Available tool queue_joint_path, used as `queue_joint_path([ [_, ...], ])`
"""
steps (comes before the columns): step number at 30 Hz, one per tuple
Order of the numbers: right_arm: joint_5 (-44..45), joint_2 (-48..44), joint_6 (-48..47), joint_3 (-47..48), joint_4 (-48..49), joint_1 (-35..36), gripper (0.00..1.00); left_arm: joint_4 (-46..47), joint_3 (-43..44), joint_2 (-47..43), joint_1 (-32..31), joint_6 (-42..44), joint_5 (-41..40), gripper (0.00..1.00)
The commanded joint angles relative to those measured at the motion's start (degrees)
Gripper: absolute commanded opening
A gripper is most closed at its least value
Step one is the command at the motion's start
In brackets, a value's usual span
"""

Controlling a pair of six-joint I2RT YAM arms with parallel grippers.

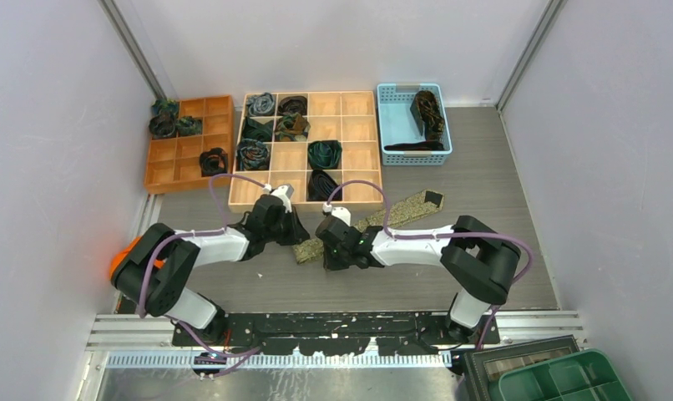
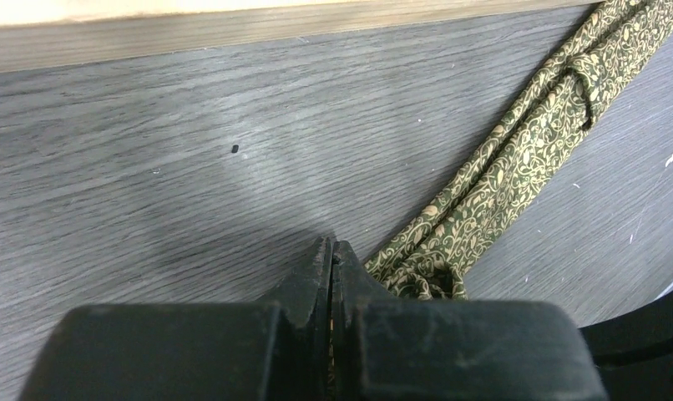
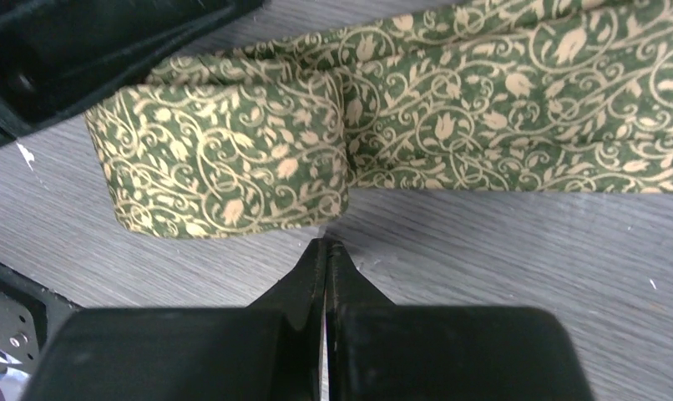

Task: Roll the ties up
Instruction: Roll the tie at the center of the board.

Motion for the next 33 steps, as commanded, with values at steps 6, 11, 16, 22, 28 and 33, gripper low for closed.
queue_joint_path([
  [6, 4.37, 4.00, -1.08, 6.43, 2.56, 0.25, 0.01, 1.80, -0.39, 2.36, 0.32, -0.58, 0.92, 0.00],
  [11, 4.28, 3.37, -1.80, 7.09, 0.97, 0.24, 0.01, -1.11, 1.02, 1.59, 0.40, -0.51, -1.20, 0.00],
  [16, 6.26, -1.49, -2.74, 7.50, -4.38, 1.12, 0.03, -16.27, 8.08, -4.01, 0.41, 0.94, -14.81, 0.00],
  [22, 14.78, -10.00, -5.36, 11.47, -17.32, 4.62, 0.44, -34.81, 17.48, -14.37, 0.51, 0.04, -31.11, 0.00],
  [28, 17.62, -10.72, -9.58, 17.75, -24.84, 6.64, 0.99, -46.37, 19.47, -31.68, 0.50, -3.08, -38.55, 0.00],
  [33, 21.39, -0.81, -13.91, 27.51, -28.94, 10.03, 1.00, -54.50, 18.58, -51.13, 0.50, -6.01, -45.00, 0.00],
])
